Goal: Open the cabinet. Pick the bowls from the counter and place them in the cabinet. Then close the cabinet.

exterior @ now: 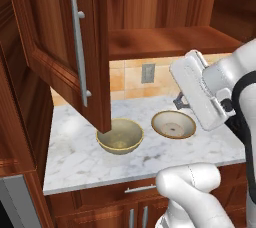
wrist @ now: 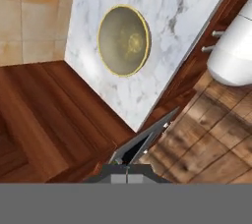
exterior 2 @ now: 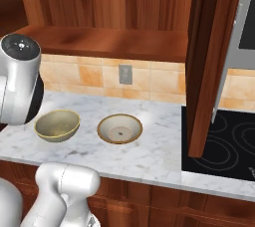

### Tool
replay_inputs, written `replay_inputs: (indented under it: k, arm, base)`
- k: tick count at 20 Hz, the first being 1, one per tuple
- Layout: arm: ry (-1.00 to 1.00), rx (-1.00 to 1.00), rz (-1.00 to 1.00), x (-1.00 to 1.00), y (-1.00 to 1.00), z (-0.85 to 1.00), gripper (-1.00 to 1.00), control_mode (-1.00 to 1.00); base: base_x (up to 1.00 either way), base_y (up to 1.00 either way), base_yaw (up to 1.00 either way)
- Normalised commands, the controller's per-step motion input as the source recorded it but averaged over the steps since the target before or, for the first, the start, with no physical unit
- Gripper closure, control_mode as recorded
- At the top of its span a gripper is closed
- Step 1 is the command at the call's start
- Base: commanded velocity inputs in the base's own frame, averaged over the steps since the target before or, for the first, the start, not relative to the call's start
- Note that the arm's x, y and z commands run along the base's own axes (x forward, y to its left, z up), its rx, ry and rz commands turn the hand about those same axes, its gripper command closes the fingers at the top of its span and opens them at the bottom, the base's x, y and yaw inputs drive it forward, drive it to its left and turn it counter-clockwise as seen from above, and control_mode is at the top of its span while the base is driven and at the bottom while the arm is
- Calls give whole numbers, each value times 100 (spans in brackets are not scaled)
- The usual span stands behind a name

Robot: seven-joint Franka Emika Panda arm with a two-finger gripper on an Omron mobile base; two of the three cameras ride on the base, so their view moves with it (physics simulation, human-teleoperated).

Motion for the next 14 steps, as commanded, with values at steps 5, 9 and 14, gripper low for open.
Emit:
replay_inputs:
  k: [5, 9, 14]
  arm:
    - [-2, -24, 16, 3, -2, -31, -100, -100]
    - [0, -7, 15, 0, -9, -14, -100, -100]
    - [0, -3, 10, 0, -17, -20, -100, -100]
  base:
    - [0, 0, 0]
    - [0, 0, 0]
    - [0, 0, 0]
